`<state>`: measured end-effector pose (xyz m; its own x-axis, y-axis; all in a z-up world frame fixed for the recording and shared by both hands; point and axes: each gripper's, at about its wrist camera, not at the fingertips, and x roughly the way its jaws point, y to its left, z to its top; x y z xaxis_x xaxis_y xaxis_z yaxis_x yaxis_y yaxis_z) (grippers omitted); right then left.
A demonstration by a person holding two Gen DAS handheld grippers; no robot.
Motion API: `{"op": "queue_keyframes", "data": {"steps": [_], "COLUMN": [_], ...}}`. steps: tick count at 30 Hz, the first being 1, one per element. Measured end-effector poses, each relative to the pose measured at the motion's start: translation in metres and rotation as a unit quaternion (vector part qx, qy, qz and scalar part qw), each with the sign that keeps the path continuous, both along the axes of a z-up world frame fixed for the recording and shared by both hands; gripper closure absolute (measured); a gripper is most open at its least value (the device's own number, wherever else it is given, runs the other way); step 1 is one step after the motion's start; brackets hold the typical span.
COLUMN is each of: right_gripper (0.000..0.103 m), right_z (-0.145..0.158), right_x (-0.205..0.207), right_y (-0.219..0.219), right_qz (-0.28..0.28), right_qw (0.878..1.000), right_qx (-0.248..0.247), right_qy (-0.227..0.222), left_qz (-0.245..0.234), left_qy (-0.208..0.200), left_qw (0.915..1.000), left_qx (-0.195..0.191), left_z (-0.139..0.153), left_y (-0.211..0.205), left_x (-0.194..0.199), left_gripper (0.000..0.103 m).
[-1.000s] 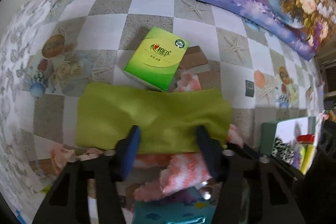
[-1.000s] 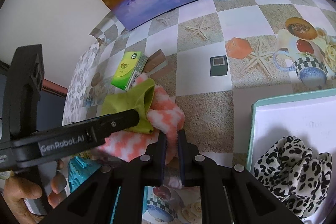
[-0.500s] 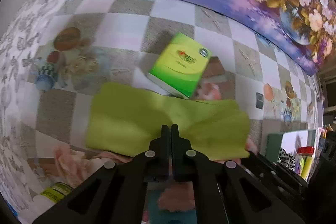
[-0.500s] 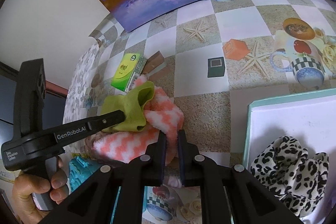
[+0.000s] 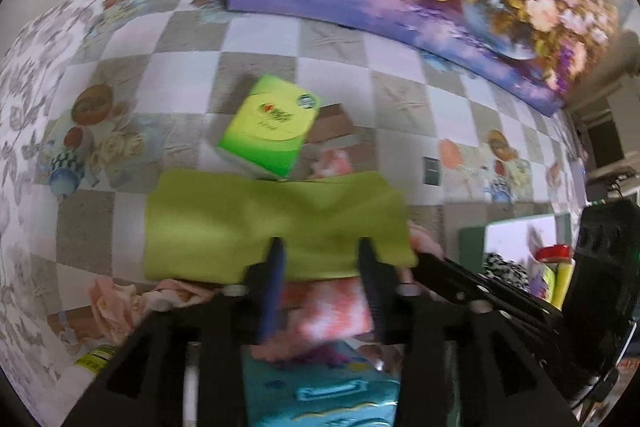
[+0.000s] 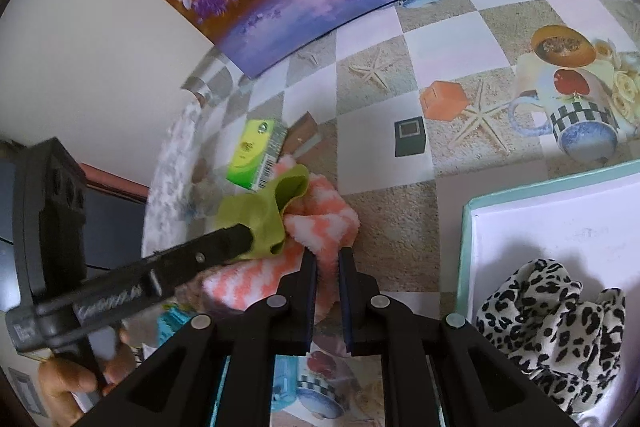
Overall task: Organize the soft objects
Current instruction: 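Grasp green cloth with left gripper while right gripper grasps pink zigzag towel, then lift green cloth with left gripper while right gripper carries pink towel over tray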
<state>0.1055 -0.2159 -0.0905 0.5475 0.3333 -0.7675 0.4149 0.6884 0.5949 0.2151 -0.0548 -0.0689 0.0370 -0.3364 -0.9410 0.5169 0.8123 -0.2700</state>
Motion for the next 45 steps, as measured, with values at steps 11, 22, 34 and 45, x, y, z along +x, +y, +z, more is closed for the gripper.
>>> {"op": "queue_keyframes", "data": {"steps": [11,22,34,45], "right_gripper": [0.092,0.092,0.092,0.095], "right_z": [-0.003,-0.005,-0.003,0.033], "right_x": [-0.002,-0.004,-0.007,-0.018], "right_y": [-0.006,-0.010,-0.009,-0.006], "right_qz": [-0.017,-0.023,-0.021,-0.021], "right_qw": [0.999,0.999,0.999,0.994], "right_qx": [0.029,0.036,0.038,0.076], "right_qy": [-0.005,-0.001,0.000,-0.071], "left_qz": [-0.078,-0.064,-0.015,0.072], "left_qy": [-0.031,-0.056,-0.034,-0.102], "left_qw": [0.9964,0.9960,0.9992,0.9900], "left_qx": [0.010,0.027,-0.014,-0.066], "left_z": [0.013,0.001,-0.010,0.050], "left_y": [-0.022,-0.031,-0.018,0.013], "left_x": [-0.026,-0.018,-0.011,-0.013], "left_gripper": [0.049,0.054,0.099,0.102]}}
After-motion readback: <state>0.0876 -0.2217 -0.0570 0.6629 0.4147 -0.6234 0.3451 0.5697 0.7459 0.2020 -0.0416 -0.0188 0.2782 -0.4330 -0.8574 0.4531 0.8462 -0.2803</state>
